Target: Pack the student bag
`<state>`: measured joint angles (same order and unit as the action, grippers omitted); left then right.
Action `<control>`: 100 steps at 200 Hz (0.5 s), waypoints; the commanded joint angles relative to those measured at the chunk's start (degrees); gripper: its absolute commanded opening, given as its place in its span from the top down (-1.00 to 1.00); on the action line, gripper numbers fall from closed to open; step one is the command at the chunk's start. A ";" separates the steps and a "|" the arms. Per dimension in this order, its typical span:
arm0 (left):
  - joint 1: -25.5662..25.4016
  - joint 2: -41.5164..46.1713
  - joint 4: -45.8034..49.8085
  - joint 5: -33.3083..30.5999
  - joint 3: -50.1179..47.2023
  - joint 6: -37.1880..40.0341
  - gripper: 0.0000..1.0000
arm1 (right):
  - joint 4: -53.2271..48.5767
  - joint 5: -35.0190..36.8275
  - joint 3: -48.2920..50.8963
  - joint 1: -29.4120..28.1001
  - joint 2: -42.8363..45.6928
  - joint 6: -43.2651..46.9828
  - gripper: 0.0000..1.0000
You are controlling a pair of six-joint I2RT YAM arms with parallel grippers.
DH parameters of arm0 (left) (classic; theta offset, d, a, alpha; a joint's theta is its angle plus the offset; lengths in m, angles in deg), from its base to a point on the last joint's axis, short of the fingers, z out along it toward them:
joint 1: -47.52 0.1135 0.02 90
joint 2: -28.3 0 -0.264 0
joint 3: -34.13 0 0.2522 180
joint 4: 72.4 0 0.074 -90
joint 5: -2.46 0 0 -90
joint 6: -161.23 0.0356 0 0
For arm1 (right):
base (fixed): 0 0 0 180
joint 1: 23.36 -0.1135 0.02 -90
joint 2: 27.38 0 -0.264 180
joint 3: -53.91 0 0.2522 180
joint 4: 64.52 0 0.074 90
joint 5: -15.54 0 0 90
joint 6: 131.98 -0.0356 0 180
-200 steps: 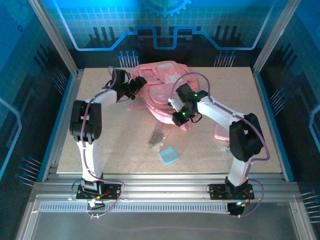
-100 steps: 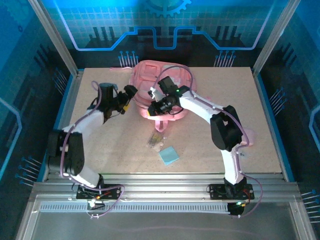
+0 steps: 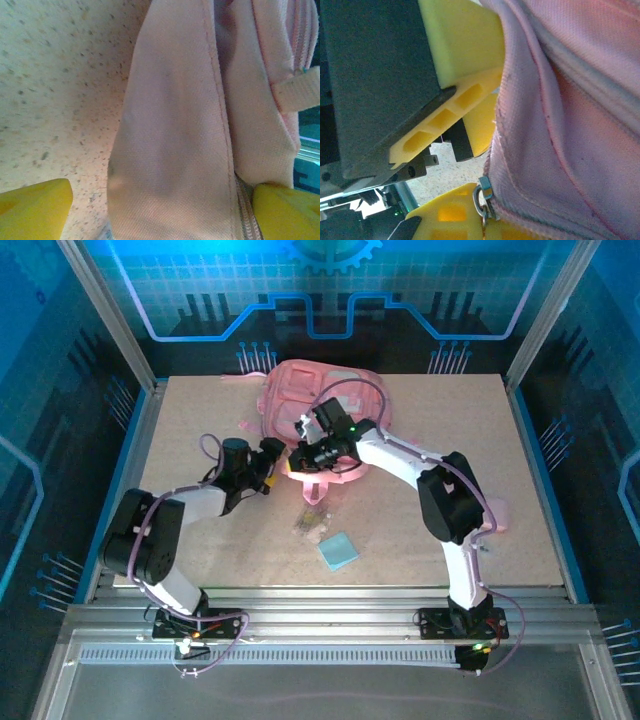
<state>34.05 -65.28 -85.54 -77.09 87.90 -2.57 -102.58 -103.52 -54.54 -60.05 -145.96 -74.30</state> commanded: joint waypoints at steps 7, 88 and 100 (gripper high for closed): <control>-2.34 -4.77 -13.32 -5.49 2.42 -4.11 -0.72 | 0.33 -7.31 2.18 -3.33 6.16 -1.15 1.00; -2.93 -9.14 -19.06 -3.90 3.06 -3.92 1.00 | -16.68 5.31 3.88 -1.77 8.35 6.07 1.00; -2.78 -8.35 -17.46 -3.45 3.17 -3.04 1.00 | -21.33 8.97 3.00 -1.23 8.70 8.92 1.00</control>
<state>30.07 -74.57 -101.89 -75.64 88.12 -6.94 -107.80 -94.01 -49.87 -60.03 -143.04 -72.42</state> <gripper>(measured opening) 0.046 0.047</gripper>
